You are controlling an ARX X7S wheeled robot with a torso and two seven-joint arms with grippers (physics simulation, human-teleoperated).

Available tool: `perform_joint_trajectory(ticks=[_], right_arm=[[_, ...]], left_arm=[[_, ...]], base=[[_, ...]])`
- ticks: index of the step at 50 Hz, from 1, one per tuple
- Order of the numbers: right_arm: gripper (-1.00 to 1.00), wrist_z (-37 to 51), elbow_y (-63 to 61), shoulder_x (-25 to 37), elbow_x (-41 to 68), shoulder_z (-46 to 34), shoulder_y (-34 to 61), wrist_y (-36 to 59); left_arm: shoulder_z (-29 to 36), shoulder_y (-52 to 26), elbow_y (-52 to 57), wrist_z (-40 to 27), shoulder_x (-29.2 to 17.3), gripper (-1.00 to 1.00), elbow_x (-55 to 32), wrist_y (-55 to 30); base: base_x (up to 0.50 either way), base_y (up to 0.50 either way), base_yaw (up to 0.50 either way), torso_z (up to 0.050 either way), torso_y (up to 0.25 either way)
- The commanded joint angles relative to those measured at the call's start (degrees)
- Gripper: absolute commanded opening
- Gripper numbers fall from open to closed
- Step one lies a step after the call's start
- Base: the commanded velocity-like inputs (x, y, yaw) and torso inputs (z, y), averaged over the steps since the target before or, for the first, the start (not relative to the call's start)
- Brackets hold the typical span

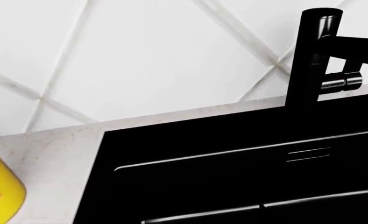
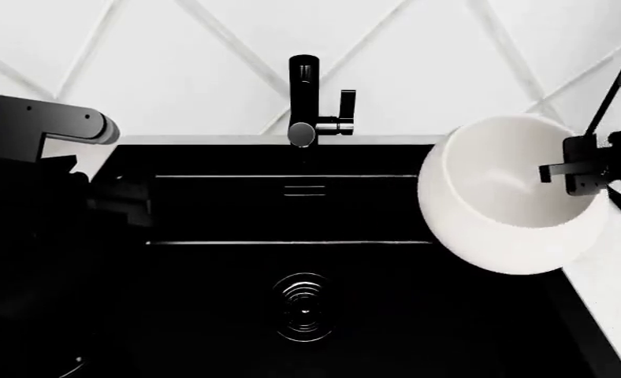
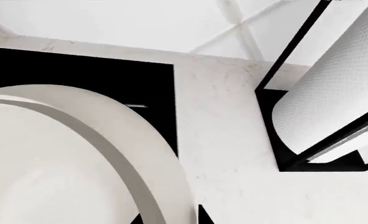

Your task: Pick the cup and bowl from the sink and place them on the counter for drying.

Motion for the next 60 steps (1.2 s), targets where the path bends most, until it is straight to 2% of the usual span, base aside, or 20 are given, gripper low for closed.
perform_joint_trajectory(ticks=[1,11,18,24,25,26,34,37,45,53,60], right_arm=[[-1.00,5.70,-1.40,7.62,4.82,2.23,-1.21,2.74],[-1.00,8.08,1.35,11.06,3.43,2.25,-2.37,0.84],[-1.00,11.11,2.96,13.54,1.99,3.08,-4.70,-3.83],[-1.00,14.94,6.44,13.90,2.26,5.04,-7.11,-9.75],[-1.00,17.90,8.24,13.51,3.01,5.71,-7.28,-10.60],[-1.00,16.60,8.10,13.67,3.29,6.07,-7.80,-11.55],[-1.00,17.98,11.59,13.37,0.68,5.06,-7.54,-11.95],[-1.00,21.71,13.10,13.67,1.37,6.06,-8.19,-13.61],[-1.00,21.66,14.63,14.10,-1.05,4.29,-7.54,-11.53],[-1.00,21.62,15.60,14.05,3.23,5.67,-13.80,-15.10],[-1.00,19.05,17.03,12.63,1.70,3.65,-14.30,-13.34]], left_arm=[[-0.14,0.29,0.12,-0.34,0.03,1.00,-0.42,0.08],[-0.30,0.65,0.36,-0.28,-0.16,1.00,-0.71,-0.03],[0.23,0.58,0.58,0.43,-0.61,1.00,-0.14,-0.64],[0.27,0.54,0.28,-0.07,-0.34,1.00,-0.29,-0.43],[0.27,0.53,0.26,0.03,-0.48,1.00,-0.29,-0.45],[0.31,0.49,0.29,0.13,-0.56,1.00,-0.22,-0.52],[0.46,0.90,0.43,-0.31,-0.10,1.00,0.00,-0.61],[0.51,0.79,0.29,-0.49,0.06,1.00,-0.06,-0.59],[0.42,1.31,0.65,-0.74,0.15,1.00,-0.14,-0.58],[0.24,1.63,0.65,-0.78,-0.10,1.00,-0.29,-0.59],[0.45,1.70,0.93,-0.03,-0.49,1.00,0.22,-1.15]], base=[[0.00,0.00,0.00,0.000,0.000],[0.00,0.00,0.00,0.000,0.000],[0.00,0.00,0.00,0.000,0.000],[0.00,0.00,0.00,0.000,0.000],[0.00,0.00,0.00,0.000,0.000],[0.00,0.00,0.00,0.000,0.000],[0.00,0.00,0.00,0.000,0.000],[0.00,0.00,0.00,0.000,0.000],[0.00,0.00,0.00,0.000,0.000],[0.00,0.00,0.00,0.000,0.000],[0.00,0.00,0.00,0.000,0.000]])
